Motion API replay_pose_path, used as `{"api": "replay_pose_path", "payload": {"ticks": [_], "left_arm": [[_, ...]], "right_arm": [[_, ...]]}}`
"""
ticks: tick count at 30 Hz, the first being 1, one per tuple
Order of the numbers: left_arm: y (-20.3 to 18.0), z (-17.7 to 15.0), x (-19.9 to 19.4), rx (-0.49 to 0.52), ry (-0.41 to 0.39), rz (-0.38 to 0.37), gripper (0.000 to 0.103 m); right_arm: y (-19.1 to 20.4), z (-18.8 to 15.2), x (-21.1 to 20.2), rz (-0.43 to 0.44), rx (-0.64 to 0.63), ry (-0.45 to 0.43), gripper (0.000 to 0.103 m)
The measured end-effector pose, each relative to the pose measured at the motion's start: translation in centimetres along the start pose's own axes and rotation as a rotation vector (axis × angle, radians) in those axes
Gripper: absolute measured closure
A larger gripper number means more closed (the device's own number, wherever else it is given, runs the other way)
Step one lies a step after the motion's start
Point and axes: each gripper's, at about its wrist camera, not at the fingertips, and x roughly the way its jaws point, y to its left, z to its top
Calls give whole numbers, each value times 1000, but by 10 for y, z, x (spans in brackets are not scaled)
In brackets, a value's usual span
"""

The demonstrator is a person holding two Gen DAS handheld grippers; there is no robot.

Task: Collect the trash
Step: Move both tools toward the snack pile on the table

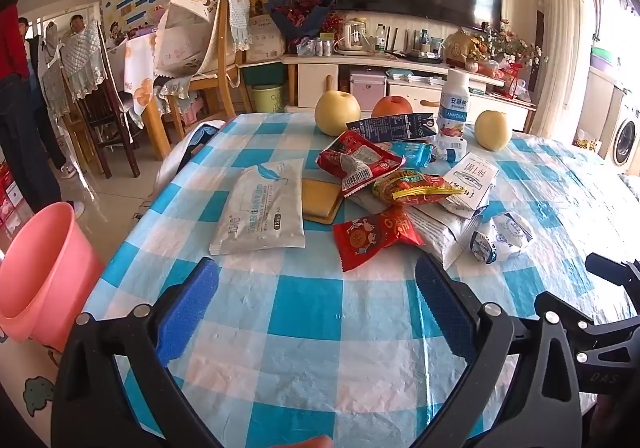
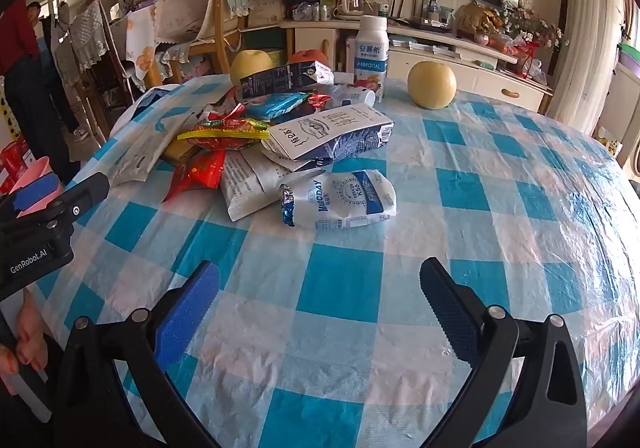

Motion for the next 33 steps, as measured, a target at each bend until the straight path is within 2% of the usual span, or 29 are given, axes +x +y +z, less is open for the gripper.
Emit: {"api": "replay_pose_path", "payload": {"ticks": [33], "left_arm": [[-6,-4,3,28,24,-31,4]], "right_arm": [[-2,0,2,5,4,3,4]]}}
